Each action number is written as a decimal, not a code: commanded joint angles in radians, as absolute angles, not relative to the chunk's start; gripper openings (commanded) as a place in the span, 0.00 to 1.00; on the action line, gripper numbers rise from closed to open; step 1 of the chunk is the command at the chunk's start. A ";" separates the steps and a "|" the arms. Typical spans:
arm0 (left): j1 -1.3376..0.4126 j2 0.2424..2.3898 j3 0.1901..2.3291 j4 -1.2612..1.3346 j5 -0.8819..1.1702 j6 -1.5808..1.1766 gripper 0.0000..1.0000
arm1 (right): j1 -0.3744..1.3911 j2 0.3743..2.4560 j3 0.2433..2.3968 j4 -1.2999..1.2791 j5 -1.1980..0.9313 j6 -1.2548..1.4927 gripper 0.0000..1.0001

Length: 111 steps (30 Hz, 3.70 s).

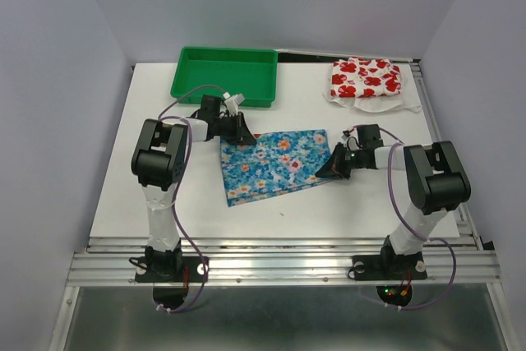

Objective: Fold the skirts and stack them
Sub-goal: Fold the skirt

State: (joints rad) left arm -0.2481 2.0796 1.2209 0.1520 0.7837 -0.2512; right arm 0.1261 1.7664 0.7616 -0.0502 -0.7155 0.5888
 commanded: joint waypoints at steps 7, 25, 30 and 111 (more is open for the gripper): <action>-0.235 2.128 1.240 0.137 0.801 -0.199 0.06 | 0.163 1.649 1.004 -0.129 -0.738 0.578 0.18; -0.232 2.108 1.264 0.049 0.801 -0.094 0.05 | 0.330 2.143 1.304 0.414 -0.819 0.991 0.10; -0.222 2.115 1.259 0.049 0.802 -0.094 0.04 | 0.311 2.218 1.240 0.485 -0.750 0.940 0.06; -0.572 1.370 1.120 -0.293 0.149 0.409 0.55 | 0.333 1.746 0.970 -0.627 -0.933 0.155 0.55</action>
State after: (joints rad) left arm -0.4469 1.5501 1.3148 -0.2718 0.1722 0.3256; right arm 0.3229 1.7901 1.0050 -0.7033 -0.9020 0.0872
